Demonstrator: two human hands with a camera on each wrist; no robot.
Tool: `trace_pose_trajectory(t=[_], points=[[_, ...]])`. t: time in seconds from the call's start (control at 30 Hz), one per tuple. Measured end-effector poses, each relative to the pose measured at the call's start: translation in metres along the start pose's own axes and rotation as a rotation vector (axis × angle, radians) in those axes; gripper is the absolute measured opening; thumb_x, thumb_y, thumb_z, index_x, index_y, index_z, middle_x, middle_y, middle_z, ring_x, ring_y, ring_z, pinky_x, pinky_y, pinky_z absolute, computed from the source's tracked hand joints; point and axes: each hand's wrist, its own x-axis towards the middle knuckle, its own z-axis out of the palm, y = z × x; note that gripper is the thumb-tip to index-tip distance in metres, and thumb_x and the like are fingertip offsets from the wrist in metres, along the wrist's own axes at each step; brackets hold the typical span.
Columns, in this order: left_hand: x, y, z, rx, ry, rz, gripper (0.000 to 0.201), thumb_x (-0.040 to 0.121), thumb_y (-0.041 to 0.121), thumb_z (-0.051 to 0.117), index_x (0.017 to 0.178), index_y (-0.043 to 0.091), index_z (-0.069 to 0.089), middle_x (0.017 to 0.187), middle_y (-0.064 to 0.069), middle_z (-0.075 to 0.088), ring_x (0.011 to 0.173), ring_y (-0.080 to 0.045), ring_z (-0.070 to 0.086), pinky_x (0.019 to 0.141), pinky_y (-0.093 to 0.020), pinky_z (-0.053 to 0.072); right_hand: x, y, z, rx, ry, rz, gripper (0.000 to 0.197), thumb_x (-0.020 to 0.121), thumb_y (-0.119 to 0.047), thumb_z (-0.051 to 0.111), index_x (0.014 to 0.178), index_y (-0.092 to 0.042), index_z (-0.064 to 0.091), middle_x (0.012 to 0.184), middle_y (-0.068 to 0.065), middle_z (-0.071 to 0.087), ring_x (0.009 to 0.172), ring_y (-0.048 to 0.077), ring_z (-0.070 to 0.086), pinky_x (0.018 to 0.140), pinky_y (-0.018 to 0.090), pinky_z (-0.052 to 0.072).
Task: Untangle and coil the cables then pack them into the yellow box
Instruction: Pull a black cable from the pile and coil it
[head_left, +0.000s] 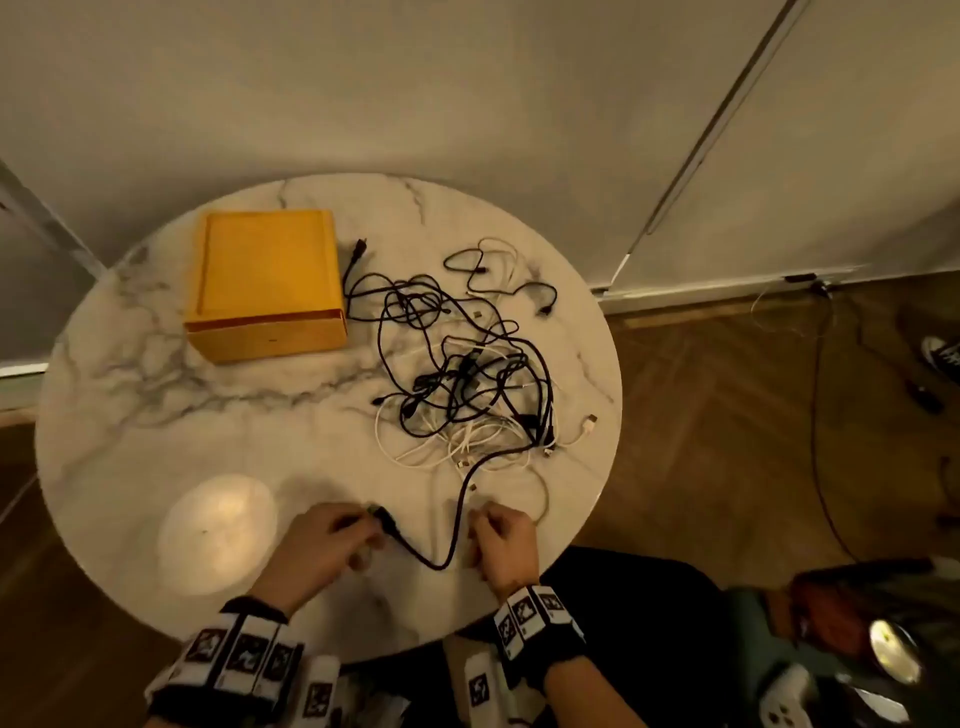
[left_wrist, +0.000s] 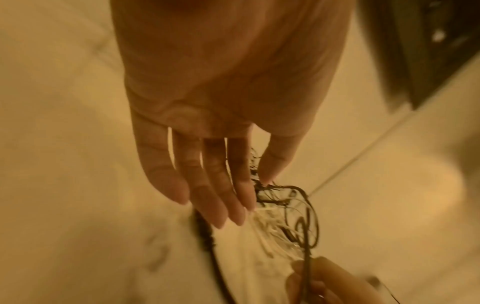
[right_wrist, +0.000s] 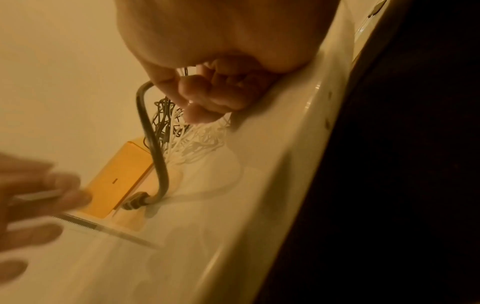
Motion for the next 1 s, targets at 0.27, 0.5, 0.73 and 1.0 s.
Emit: trace_pose_trajectory(t=[0.27, 0.5, 0.73, 1.0], points=[[0.033, 0.022, 0.053, 0.057, -0.157, 0.242, 0.027, 0.077, 0.037, 0.074, 0.101, 0.026, 0.066, 0.093, 0.008, 0.071, 0.087, -0.003, 0.067, 0.081, -0.023, 0.053, 0.005, -0.012, 0.001, -0.046, 0.02, -0.015, 0.028, 0.075, -0.028, 0.052, 0.047, -0.024, 0.052, 0.04, -0.003, 0.049, 0.04, 0.01, 0.045, 0.044, 0.028, 0.037], [0.024, 0.029, 0.06, -0.141, -0.211, 0.196, 0.016, 0.085, 0.011, 0.07, 0.1, 0.015, 0.067, 0.08, -0.002, 0.071, 0.073, -0.013, 0.064, 0.063, -0.024, 0.049, -0.002, -0.008, -0.007, 0.065, -0.062, 0.053, 0.029, 0.093, -0.002, 0.049, 0.069, -0.011, 0.061, 0.048, 0.002, 0.058, 0.037, 0.014, 0.052, 0.037, 0.022, 0.041], [-0.025, 0.097, 0.012, -0.497, -0.126, 0.311, 0.006, 0.094, 0.01, 0.055, 0.093, 0.007, 0.06, 0.055, 0.007, 0.036, 0.051, -0.01, 0.033, 0.05, -0.023, 0.038, 0.001, -0.018, -0.032, 0.222, -0.031, 0.076, 0.022, 0.088, 0.009, 0.045, 0.092, -0.007, 0.06, 0.065, 0.011, 0.062, 0.044, 0.017, 0.056, 0.042, 0.023, 0.045], [-0.068, 0.218, -0.069, -0.556, -0.122, 0.676, 0.014, 0.091, 0.023, 0.044, 0.086, 0.014, 0.054, 0.049, 0.011, 0.028, 0.043, -0.005, 0.021, 0.042, -0.013, 0.017, 0.004, -0.012, -0.034, -0.024, -0.212, -0.031, 0.031, 0.066, -0.021, 0.057, 0.096, -0.015, 0.061, 0.096, 0.007, 0.059, 0.083, 0.019, 0.056, 0.077, 0.031, 0.047]])
